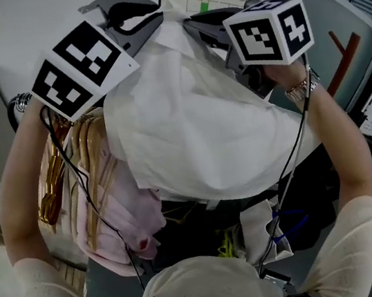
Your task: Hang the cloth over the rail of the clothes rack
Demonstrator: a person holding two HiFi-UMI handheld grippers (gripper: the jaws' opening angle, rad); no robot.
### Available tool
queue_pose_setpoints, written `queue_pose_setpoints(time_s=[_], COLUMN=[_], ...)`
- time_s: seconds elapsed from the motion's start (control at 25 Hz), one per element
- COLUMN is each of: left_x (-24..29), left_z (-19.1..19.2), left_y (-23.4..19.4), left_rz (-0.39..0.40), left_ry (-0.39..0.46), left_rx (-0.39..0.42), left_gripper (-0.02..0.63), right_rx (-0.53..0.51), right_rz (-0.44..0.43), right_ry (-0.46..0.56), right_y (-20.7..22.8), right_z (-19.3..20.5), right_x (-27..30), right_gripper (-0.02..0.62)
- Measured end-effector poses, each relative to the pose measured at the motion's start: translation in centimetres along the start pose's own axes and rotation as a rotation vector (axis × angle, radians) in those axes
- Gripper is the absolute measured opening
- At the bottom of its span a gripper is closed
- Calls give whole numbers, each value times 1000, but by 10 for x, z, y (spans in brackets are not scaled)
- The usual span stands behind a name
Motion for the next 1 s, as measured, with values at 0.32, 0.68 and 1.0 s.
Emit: queue_pose_setpoints(time_s=[0.32, 0.68, 1.0], left_x=[-65, -86, -136], left_z=[7, 34, 60], left_y=[-8, 67, 90], left_rz=[-60, 33, -171], left_ry=[20, -22, -73], left_rx=[-89, -211, -595], left_gripper=[18, 19, 20], right_rx=[61, 83, 5], right_rz=[30, 102, 173], right_ry=[-19, 76, 300], right_y=[4, 15, -55], right_z=[15, -4, -32], right_x=[6, -18, -159], right_gripper=[28, 81, 81])
Point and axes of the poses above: the fingertips, and each gripper's own axes: x forward along the fingers, y to its right, z out of its underside, the point moved 3 cm from there along -x, backward along the fingers, and after that the axes turned 4 degrees about -x, right-handed, at the moved point
